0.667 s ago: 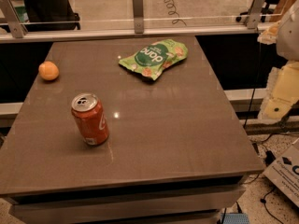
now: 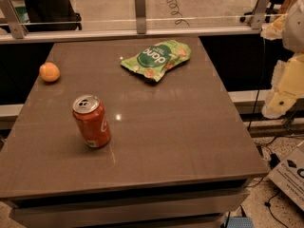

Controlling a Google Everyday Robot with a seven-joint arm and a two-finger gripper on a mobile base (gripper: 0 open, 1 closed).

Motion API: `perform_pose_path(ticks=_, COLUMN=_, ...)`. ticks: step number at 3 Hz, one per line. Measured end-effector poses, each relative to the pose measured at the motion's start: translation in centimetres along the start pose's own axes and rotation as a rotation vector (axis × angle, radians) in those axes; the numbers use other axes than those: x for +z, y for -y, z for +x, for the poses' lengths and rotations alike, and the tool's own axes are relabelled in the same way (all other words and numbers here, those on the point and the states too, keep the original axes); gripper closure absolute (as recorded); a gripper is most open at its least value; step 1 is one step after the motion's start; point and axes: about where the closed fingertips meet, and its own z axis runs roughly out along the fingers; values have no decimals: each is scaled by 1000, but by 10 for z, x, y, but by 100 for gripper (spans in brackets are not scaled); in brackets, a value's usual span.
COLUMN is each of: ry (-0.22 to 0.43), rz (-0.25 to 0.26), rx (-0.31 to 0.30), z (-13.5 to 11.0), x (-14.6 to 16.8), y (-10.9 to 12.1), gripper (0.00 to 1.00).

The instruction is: Move coke can near green rice chip bag

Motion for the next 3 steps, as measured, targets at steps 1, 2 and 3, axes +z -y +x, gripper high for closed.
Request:
perform_pose_path(ticks=1, ry=120, rz=-66, rx=24, z=-4, x=14, y=-2, gripper=0)
perform_pose_path(ticks=2, ry=288, rz=-151, rx=77, z=-21, x=28, y=-21, gripper=0)
perform_pose_path(ticks=3, ry=470, rz=-204, rx=101, z=-42, x=33, y=-47, gripper=0)
